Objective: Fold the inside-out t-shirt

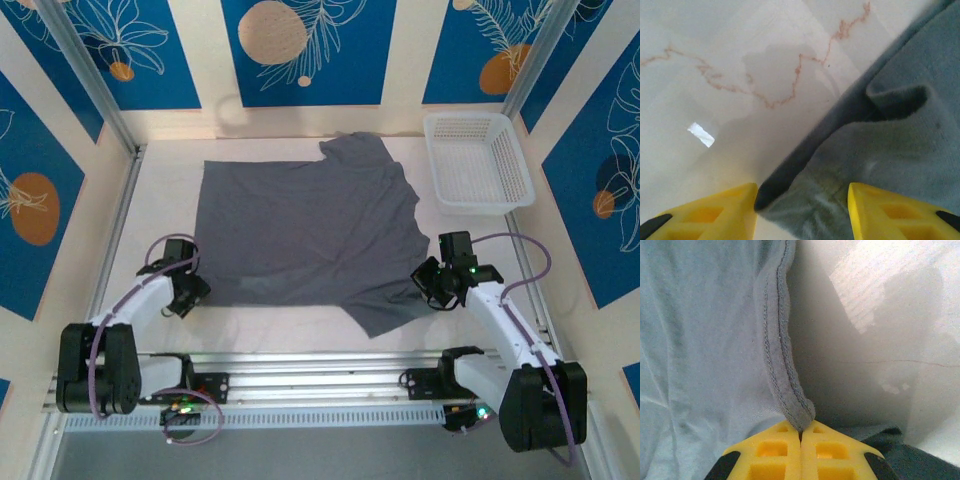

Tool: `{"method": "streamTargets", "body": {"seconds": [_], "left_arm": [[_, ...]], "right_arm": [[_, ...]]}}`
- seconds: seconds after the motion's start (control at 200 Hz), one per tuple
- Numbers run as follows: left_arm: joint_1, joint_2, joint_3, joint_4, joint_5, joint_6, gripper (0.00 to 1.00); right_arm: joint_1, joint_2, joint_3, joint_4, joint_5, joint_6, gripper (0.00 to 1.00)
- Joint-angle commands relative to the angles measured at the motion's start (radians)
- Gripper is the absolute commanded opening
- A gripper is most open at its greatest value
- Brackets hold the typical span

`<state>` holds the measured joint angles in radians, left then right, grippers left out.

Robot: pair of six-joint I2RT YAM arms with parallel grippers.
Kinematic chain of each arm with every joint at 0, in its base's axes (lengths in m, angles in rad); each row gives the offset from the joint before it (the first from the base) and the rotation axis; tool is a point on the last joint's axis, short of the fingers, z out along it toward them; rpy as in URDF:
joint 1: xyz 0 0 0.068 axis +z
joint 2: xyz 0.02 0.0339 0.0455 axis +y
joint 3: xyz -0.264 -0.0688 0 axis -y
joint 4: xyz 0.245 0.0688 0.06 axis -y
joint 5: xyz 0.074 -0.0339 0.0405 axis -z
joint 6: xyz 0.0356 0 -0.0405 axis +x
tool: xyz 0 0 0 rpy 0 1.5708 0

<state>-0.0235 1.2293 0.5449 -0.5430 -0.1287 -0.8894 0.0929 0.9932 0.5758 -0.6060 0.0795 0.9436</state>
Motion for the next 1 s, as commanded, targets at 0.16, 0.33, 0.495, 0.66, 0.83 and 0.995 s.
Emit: {"method": "streamTargets", "body": {"seconds": [0.16, 0.33, 0.495, 0.66, 0.83, 0.995], "left_arm": [[0.015, 0.029, 0.008, 0.03, -0.062, -0.013, 0.45], [0.016, -0.038, -0.005, 0.017, -0.034, -0.007, 0.48], [0.016, -0.143, 0.012, -0.039, -0.034, -0.041, 0.46], [0.019, -0.083, 0.044, -0.047, -0.014, -0.049, 0.38], [0.021, 0.003, 0.059, -0.019, 0.018, -0.05, 0.36], [0.023, 0.045, 0.056, -0.004, 0.008, -0.051, 0.34]], "right_arm": [[0.001, -0.03, 0.01, -0.034, -0.011, 0.012, 0.0], [0.006, -0.033, 0.01, -0.043, -0.012, 0.018, 0.0], [0.012, -0.047, 0.006, -0.05, 0.0, 0.023, 0.0], [0.016, -0.051, 0.006, -0.058, 0.005, 0.026, 0.0], [0.019, -0.072, 0.004, -0.072, 0.013, 0.029, 0.0], [0.019, -0.088, 0.004, -0.086, 0.02, 0.028, 0.0]]}}
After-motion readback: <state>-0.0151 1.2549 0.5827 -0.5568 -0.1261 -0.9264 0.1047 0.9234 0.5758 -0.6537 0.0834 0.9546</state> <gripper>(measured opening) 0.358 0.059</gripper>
